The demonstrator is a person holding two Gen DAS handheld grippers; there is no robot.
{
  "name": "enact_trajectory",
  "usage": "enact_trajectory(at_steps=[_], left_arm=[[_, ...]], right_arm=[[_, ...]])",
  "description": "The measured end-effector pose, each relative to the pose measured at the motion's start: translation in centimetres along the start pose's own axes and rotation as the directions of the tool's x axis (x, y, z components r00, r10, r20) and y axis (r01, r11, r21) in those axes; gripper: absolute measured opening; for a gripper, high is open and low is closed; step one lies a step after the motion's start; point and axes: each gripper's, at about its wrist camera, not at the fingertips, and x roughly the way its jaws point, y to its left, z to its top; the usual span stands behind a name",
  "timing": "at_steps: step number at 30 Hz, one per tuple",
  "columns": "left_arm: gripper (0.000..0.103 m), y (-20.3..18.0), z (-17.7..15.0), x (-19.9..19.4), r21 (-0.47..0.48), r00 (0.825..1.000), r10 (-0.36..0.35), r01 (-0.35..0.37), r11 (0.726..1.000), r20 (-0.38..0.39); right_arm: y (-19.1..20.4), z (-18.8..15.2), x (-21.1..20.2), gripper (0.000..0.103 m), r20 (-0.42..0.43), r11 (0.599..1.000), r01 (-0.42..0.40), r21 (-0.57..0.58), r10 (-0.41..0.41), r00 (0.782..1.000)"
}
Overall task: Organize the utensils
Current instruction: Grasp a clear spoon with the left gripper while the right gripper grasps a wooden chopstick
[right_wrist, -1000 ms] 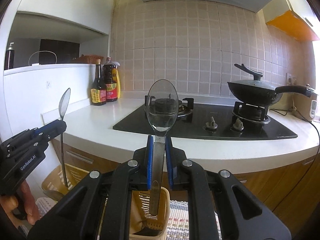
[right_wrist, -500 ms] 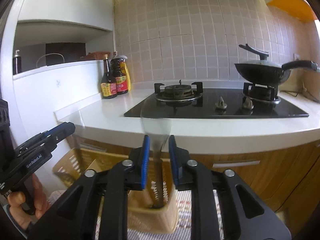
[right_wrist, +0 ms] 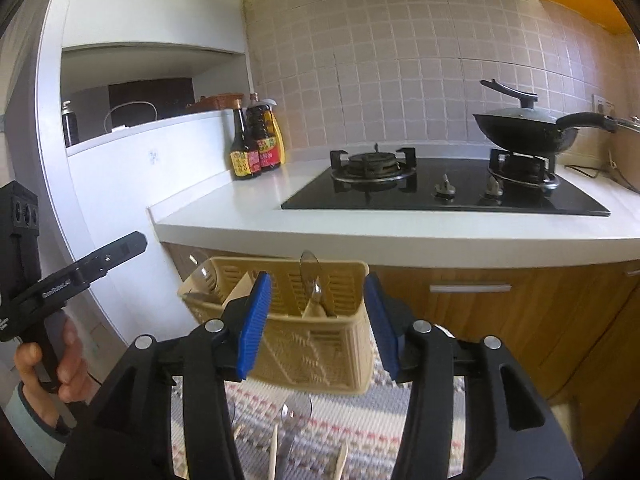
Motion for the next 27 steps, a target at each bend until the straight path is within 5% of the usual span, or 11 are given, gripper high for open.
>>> enact_trajectory(at_steps=[3, 6, 9, 14, 22, 27], left_arm=[[0.043, -0.7, -0.5, -0.7, 0.000, 0.997, 0.000, 0.000, 1.000, -0.081], [0.043, -1.5, -2.1, -0.3, 0.015, 0.974, -0.010, 0.014, 1.000, -0.226], [0.043, -1.8, -3.9, 0.9, 0.019, 0.934, -0.013, 0.021, 1.000, -0.358], [0.040, -1.3, -7.4, 3.4, -0.022, 0.839, -0.046, 0.041, 0.999, -0.543], [0.030, -0.8, -11.5, 6.3, -0.071, 0.726, -0.094, 0.062, 0.996, -0.681], [0.025, -0.9, -13.2, 7.9, -0.078, 0.686, -0.085, 0.041, 0.996, -0.722]], right_arm=[[0.2, -0.3, -0.6, 0.045, -0.077, 1.000, 0.015, 0.003, -0.015, 0.997], [0.2, -1.0, -0.2, 0.045, -0.197, 0.999, 0.033, 0.007, -0.031, 0.980], [-0.2, -2.2, 0.4, 0.045, -0.306, 0.999, 0.026, 0.035, -0.014, 0.952], [-0.6, -4.4, 1.7, 0.044, -0.462, 0.998, 0.061, 0.030, -0.040, 0.886], [-1.6, -8.4, 4.7, 0.035, -0.641, 0.997, 0.066, 0.035, -0.028, 0.767], [-2.0, -9.9, 5.6, 0.031, -0.679, 0.997, 0.065, 0.047, -0.016, 0.734]])
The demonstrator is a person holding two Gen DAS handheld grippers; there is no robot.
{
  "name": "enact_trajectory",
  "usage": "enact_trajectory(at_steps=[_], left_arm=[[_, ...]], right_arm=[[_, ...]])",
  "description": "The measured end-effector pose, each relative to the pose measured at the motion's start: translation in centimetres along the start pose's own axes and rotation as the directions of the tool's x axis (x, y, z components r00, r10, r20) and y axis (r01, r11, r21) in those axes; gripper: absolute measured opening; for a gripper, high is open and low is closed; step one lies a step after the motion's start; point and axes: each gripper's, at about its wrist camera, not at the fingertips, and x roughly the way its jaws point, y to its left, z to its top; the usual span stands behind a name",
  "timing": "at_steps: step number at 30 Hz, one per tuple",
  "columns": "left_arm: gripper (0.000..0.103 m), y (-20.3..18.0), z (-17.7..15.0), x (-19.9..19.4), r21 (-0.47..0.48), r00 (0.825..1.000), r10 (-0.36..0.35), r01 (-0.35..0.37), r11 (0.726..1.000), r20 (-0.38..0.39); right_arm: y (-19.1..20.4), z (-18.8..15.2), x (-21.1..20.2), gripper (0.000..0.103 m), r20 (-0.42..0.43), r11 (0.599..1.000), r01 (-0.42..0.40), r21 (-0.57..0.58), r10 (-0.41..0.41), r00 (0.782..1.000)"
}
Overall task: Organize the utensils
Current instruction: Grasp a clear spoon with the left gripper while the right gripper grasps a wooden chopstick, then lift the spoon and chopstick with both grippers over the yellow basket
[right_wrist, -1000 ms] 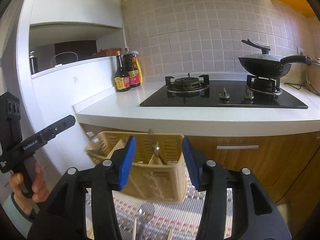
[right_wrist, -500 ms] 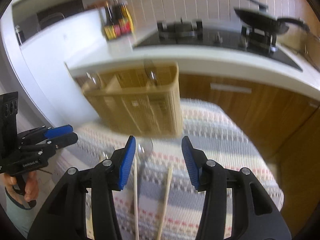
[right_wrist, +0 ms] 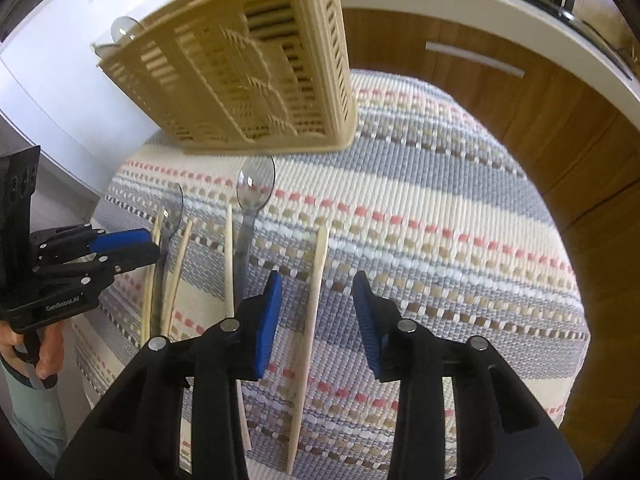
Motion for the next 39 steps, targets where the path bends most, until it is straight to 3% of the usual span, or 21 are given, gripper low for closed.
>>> enact_trajectory(at_steps=[10, 20, 25, 27, 28, 34, 39], left_arm=[[0.023, -1.3, 1.2, 2.6, 0.016, 0.998, 0.060, -0.059, 0.998, -0.029], [0.024, -4.7, 1.9, 4.3, 0.074, 0.988, 0.154, -0.152, 0.986, -0.026], [0.024, -5.0, 2.0, 4.8, 0.075, 0.987, 0.158, -0.156, 0.985, -0.022], [0.022, -5.3, 2.1, 4.9, 0.078, 0.986, 0.164, -0.162, 0.984, -0.019], [0.014, -5.2, 2.0, 4.8, 0.077, 0.988, 0.154, -0.152, 0.985, -0.022], [0.010, -4.7, 2.2, 4.6, 0.052, 0.992, 0.128, -0.128, 0.990, -0.014], [0.010, -4.8, 1.6, 3.4, 0.057, 0.996, 0.067, -0.070, 0.996, 0.056]], right_arm=[[0.2, -0.7, 1.8, 0.022, -0.043, 1.000, 0.000, -0.003, 0.000, 0.999], [-0.1, -0.8, 3.7, 0.021, -0.122, 0.999, -0.031, 0.029, 0.034, 0.992], [2.2, -0.5, 4.6, 0.020, -0.163, 0.998, 0.057, -0.040, -0.063, 0.985], [3.0, -0.2, 5.0, 0.010, -0.173, 0.990, 0.117, -0.079, -0.129, 0.976], [3.3, -0.1, 5.1, 0.007, -0.179, 0.989, 0.118, -0.084, -0.132, 0.975], [3.7, -0.1, 5.4, 0.005, -0.175, 0.991, 0.103, -0.079, -0.116, 0.978], [2.1, -1.1, 3.6, 0.005, -0.140, 0.995, 0.075, -0.073, -0.085, 0.987]])
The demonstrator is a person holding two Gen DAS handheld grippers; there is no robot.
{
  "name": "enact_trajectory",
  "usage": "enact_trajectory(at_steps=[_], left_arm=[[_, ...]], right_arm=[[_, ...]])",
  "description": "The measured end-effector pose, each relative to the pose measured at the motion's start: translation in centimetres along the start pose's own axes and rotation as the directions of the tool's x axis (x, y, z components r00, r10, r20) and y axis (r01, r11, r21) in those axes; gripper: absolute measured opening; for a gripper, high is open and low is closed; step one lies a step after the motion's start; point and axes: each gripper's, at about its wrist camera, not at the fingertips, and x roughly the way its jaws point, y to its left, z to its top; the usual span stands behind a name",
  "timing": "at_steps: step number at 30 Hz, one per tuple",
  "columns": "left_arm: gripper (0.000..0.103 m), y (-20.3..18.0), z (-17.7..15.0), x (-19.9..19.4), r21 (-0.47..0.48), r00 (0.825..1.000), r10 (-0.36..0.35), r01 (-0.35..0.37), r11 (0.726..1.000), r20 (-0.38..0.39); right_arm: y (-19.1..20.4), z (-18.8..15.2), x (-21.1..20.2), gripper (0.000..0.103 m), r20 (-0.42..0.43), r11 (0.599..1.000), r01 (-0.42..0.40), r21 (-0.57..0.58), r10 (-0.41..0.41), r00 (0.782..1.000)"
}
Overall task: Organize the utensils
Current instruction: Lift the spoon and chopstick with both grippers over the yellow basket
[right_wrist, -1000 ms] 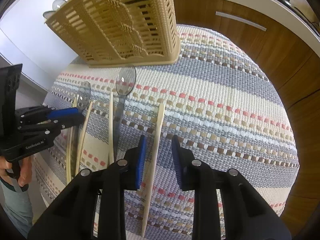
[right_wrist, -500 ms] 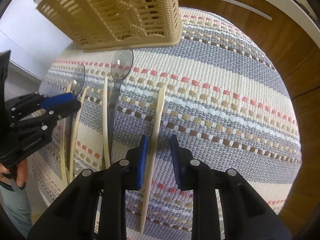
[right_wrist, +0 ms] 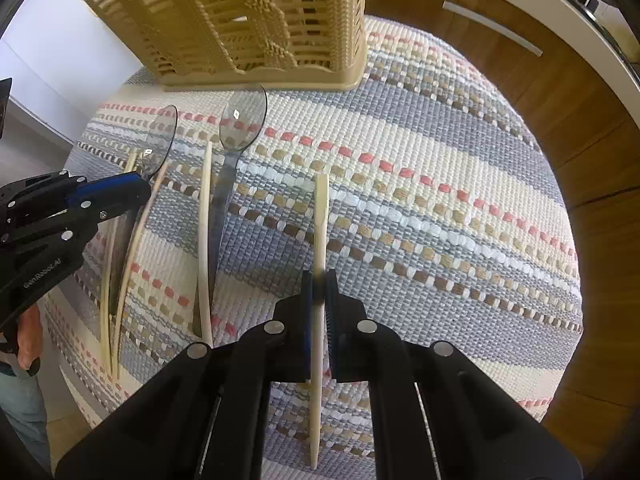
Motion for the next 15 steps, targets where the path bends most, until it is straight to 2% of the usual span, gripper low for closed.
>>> enact_trajectory(at_steps=[8, 12, 15], left_arm=[[0.010, -0.2, -0.5, -3.7, 0.021, 0.992, -0.024, 0.022, 1.000, 0.122], [0.010, -0.5, -1.1, -6.5, 0.043, 0.976, -0.044, 0.035, 0.998, 0.213], [0.010, -0.7, -1.2, -8.7, 0.064, 0.956, -0.060, 0.044, 0.997, 0.287]], right_arm=[[-1.0, -2.2, -3.3, 0.005, 0.111, 0.997, -0.072, 0.005, 0.071, 0.991], [-1.5, -3.1, -5.9, 0.005, 0.203, 0.991, -0.135, 0.004, 0.132, 0.970], [-1.5, -3.8, -8.4, 0.005, 0.298, 0.986, -0.160, -0.033, 0.163, 0.940]])
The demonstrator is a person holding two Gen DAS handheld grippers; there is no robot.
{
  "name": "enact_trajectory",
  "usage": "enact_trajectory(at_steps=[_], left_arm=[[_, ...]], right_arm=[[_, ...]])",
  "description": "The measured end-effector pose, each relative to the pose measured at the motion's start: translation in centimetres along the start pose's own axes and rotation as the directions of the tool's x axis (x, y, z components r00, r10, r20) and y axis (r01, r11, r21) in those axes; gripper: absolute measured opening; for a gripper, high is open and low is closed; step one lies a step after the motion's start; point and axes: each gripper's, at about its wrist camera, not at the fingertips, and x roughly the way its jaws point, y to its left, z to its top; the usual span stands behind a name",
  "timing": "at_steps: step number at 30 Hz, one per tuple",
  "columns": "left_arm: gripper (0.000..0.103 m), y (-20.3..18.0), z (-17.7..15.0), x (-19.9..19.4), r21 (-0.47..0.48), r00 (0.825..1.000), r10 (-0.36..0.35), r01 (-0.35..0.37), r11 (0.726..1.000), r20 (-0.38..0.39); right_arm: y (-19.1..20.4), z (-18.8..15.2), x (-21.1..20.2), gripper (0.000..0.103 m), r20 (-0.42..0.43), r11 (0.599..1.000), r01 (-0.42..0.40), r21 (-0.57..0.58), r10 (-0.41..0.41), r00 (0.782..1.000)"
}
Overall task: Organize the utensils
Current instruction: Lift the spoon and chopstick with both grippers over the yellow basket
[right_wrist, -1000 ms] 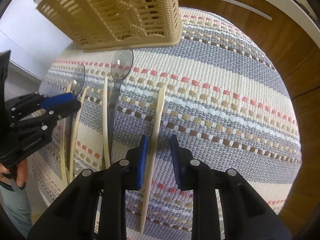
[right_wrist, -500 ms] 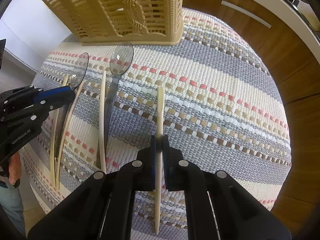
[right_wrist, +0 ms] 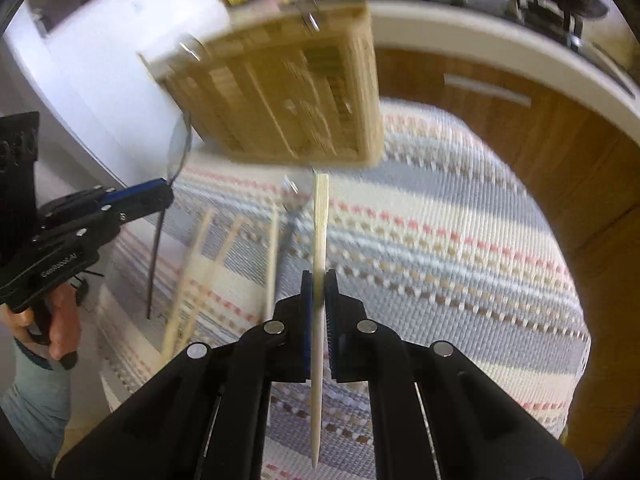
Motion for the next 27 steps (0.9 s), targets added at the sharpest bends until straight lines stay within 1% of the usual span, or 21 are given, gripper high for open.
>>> enact_trajectory(at_steps=[2, 4, 6, 7, 9, 10, 12, 16, 19, 21, 22, 25, 27], left_arm=[[0.010, -0.3, 0.4, -1.7, 0.012, 0.999, -0.007, 0.006, 1.000, 0.054], [0.010, -0.6, 0.7, -3.4, 0.023, 0.994, -0.019, 0.016, 1.000, 0.107], [0.010, -1.2, 1.0, -4.7, 0.036, 0.987, -0.022, 0.017, 0.999, 0.158], [0.010, -1.4, 1.2, -5.7, 0.047, 0.980, -0.023, 0.014, 0.999, 0.196], [0.010, -2.3, 1.4, -7.1, 0.063, 0.969, -0.017, 0.002, 0.998, 0.245], [0.010, -2.7, 1.8, -7.7, 0.071, 0.961, -0.008, -0.012, 0.997, 0.277], [0.010, -3.5, 2.4, -8.6, 0.084, 0.945, 0.009, -0.039, 0.996, 0.326], [0.010, -4.6, 3.8, -10.0, 0.101, 0.905, 0.028, -0.079, 0.992, 0.424], [0.010, -4.9, 4.5, -10.8, 0.109, 0.883, 0.019, -0.079, 0.991, 0.470], [0.010, -5.0, 5.3, -11.1, 0.112, 0.869, 0.016, -0.082, 0.990, 0.495], [0.010, -4.9, 5.7, -11.1, 0.117, 0.859, 0.014, -0.086, 0.989, 0.512], [0.010, -4.4, 6.9, -11.2, 0.121, 0.840, 0.000, -0.078, 0.990, 0.542], [0.010, -3.6, 7.9, -11.0, 0.118, 0.824, -0.012, -0.067, 0.991, 0.567]], right_arm=[[0.1, 0.2, -1.6, 0.005, 0.060, 0.999, -0.034, -0.016, 0.035, 0.998], [0.4, 0.6, -2.9, 0.005, 0.118, 0.997, -0.071, -0.031, 0.074, 0.990], [0.9, 0.8, -4.7, 0.005, 0.188, 0.993, -0.105, -0.048, 0.112, 0.976], [1.1, 0.9, -5.6, 0.005, 0.222, 0.991, -0.125, -0.056, 0.134, 0.966], [2.1, 1.6, -6.5, 0.005, 0.277, 0.988, -0.140, -0.072, 0.154, 0.948], [2.3, 1.7, -7.3, 0.005, 0.316, 0.986, -0.142, -0.086, 0.162, 0.935], [3.4, 2.6, -8.0, 0.005, 0.363, 0.984, -0.144, -0.101, 0.172, 0.916], [3.6, 3.5, -10.1, 0.005, 0.452, 0.980, -0.160, -0.119, 0.197, 0.870], [3.7, 4.8, -10.9, 0.005, 0.507, 0.979, -0.155, -0.131, 0.201, 0.838], [3.9, 5.0, -11.7, 0.005, 0.538, 0.979, -0.155, -0.135, 0.204, 0.818], [3.9, 5.5, -12.0, 0.005, 0.553, 0.978, -0.155, -0.136, 0.205, 0.808], [3.8, 7.0, -12.4, 0.005, 0.595, 0.979, -0.148, -0.137, 0.201, 0.778], [3.8, 8.0, -12.7, 0.005, 0.620, 0.981, -0.139, -0.137, 0.194, 0.760]])
